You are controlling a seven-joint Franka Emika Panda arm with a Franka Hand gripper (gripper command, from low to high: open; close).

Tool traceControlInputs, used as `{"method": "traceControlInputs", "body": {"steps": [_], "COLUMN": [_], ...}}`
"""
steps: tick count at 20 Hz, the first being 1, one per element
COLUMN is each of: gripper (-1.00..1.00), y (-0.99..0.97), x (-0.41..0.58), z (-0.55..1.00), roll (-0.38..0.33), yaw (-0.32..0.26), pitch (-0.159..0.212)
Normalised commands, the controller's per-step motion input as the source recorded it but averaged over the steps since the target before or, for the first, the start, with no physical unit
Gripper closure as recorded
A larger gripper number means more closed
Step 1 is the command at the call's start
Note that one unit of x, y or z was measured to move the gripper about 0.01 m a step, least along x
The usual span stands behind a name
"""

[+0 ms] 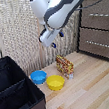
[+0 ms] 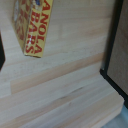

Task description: Kindly move your gripper toward the top drawer's handle. With caution, hold the handle robustly using your gripper and pull open the top drawer. Let the handle go. Relocate your gripper to the bowl placed in the background. Gently hold the bowl using your gripper. Bring the gripper and the bowl to the ajar drawer. Softly release the bowl into it.

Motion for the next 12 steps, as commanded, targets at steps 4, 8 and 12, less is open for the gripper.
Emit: {"method": "traceControlInputs", "body": {"steps": [4,8,12], "gripper": [-1.0,-1.0,-1.0], "y": [0.07,0.03,0.02], "x": [0.129,0.102,0.111], "z": [0.23,0.14,0.12], "roll": [-0.343,-0.368,-0.372], "yaw": [0.115,0.115,0.112], "pitch": [0.014,0.011,0.009]}}
